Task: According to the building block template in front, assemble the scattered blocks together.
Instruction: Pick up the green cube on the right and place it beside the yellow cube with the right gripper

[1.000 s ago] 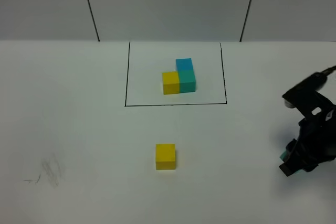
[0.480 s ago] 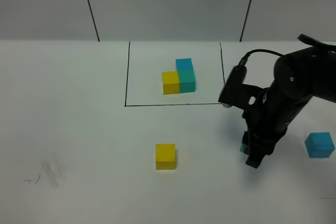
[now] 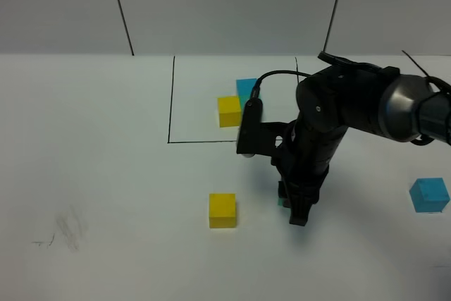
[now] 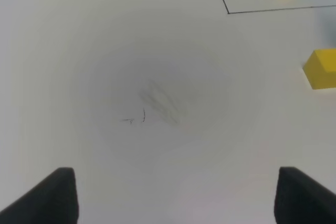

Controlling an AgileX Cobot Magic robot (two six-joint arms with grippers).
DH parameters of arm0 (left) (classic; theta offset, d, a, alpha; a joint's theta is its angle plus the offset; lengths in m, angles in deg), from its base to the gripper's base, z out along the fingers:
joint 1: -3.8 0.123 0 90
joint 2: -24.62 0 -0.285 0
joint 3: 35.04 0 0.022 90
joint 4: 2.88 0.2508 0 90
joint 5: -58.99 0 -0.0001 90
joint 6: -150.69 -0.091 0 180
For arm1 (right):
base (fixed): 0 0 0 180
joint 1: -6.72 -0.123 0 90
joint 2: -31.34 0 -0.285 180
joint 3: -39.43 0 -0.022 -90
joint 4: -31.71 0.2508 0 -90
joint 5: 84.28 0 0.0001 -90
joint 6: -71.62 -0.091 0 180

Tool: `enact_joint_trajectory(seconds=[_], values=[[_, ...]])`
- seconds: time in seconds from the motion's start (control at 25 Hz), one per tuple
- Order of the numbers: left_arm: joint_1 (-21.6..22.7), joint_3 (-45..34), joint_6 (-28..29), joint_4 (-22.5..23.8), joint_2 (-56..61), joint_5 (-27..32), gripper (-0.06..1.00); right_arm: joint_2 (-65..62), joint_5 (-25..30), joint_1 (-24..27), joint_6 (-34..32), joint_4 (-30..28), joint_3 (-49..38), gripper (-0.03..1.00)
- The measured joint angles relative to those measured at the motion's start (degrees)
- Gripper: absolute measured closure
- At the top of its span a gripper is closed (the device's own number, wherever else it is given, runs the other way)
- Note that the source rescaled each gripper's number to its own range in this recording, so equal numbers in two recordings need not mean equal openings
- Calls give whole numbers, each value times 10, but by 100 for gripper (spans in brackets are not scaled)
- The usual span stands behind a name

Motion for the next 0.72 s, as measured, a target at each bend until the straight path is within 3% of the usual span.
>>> enact_joint_trajectory(seconds=[0.24,0.72], values=[[0,0,0,0,0,0,18,18,0,-34,32,0,24,70],[0,0,-3,0,0,0,18,24,-26,-51,85,2,24,70]])
